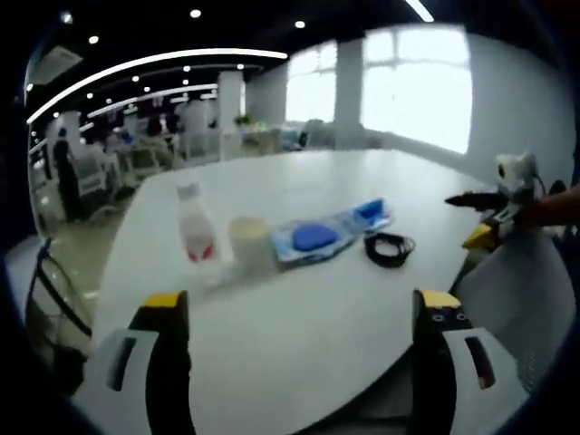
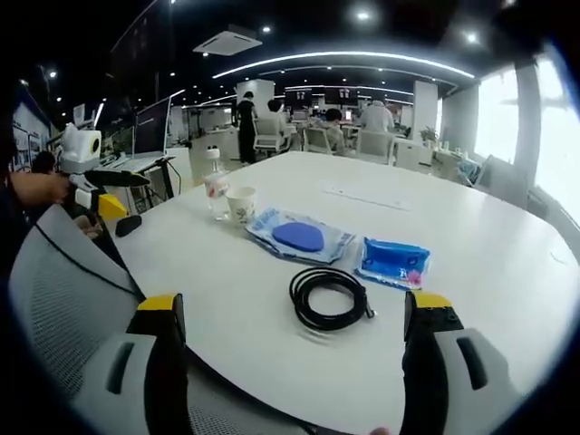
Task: Arrange the tabletop items into an orderly group along one side of the table until the central work area is clear of visible clutter.
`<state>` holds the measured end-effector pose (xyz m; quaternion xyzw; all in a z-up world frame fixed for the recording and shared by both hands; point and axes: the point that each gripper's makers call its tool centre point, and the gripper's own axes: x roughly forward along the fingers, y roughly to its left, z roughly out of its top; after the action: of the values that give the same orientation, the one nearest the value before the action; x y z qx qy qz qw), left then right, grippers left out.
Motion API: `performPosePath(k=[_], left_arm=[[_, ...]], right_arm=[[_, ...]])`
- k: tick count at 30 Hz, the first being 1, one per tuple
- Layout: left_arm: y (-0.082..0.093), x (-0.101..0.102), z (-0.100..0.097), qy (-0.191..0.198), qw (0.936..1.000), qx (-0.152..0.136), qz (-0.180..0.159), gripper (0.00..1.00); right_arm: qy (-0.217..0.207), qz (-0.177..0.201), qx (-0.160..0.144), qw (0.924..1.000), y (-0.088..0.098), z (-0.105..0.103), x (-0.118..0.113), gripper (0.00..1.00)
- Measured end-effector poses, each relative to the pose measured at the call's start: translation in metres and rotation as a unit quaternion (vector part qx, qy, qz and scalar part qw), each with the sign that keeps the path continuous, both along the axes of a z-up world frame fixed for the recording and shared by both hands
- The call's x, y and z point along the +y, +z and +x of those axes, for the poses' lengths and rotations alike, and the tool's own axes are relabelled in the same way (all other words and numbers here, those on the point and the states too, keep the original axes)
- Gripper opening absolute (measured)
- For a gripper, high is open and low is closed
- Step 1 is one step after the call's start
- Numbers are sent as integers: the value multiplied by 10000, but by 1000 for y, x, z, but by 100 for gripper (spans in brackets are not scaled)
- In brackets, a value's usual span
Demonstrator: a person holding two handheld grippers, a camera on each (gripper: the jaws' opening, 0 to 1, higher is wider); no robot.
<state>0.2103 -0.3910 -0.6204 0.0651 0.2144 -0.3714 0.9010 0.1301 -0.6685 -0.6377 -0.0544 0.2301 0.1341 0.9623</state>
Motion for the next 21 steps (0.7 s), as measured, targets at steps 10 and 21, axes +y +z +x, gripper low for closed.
performPosePath(k=[10, 21], left_arm=[[-7, -5, -4, -133, 9998, 5, 156, 100], [-8, -6, -5, -191, 9997, -1, 167, 100]], right_arm=[[25, -85, 96, 9999, -5, -1, -1, 100], [-40, -90, 117, 9999, -6, -1, -3, 100]])
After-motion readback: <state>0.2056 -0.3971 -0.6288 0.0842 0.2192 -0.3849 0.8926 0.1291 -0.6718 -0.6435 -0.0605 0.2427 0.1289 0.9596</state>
